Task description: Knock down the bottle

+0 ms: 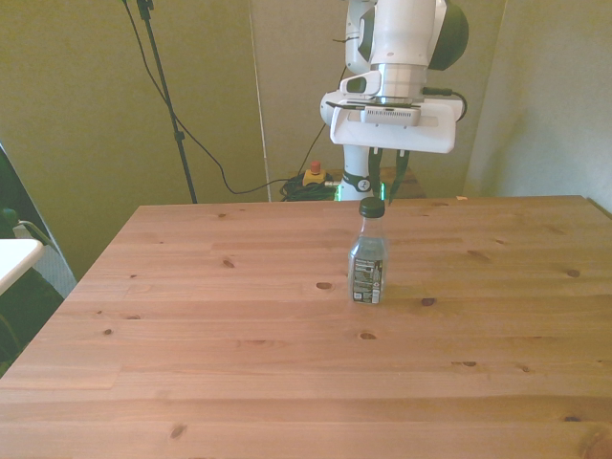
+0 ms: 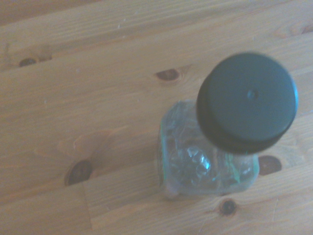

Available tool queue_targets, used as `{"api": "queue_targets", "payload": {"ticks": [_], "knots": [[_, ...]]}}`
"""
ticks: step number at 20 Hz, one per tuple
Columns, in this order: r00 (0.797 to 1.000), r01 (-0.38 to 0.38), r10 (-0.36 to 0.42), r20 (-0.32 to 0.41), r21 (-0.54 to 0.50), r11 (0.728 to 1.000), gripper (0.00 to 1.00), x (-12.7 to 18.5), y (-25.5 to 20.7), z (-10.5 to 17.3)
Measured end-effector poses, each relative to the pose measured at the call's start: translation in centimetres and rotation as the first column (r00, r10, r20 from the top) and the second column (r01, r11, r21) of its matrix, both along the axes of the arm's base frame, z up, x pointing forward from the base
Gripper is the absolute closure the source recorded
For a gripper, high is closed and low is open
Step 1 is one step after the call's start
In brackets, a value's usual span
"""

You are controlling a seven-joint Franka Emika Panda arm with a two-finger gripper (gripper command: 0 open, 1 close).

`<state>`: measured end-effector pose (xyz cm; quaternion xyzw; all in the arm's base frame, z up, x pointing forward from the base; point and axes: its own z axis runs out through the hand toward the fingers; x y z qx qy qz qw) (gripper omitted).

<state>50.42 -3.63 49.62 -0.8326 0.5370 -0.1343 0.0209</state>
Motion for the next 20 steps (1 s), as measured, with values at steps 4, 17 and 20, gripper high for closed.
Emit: {"api": "queue_targets", "payload": {"ticks": [4, 17, 20], "knots": [[0.999, 0.046, -0.046, 0.017, -0.001, 0.999, 1.00, 3.4, -1.8, 0.5], [0.980, 0.128, -0.127, 0.152, 0.008, 0.992, 1.00, 14.8, -5.2, -0.5], [0.974, 0.135, -0.134, 0.183, 0.006, 0.991, 1.00, 16.1, -5.9, -0.9]]}}
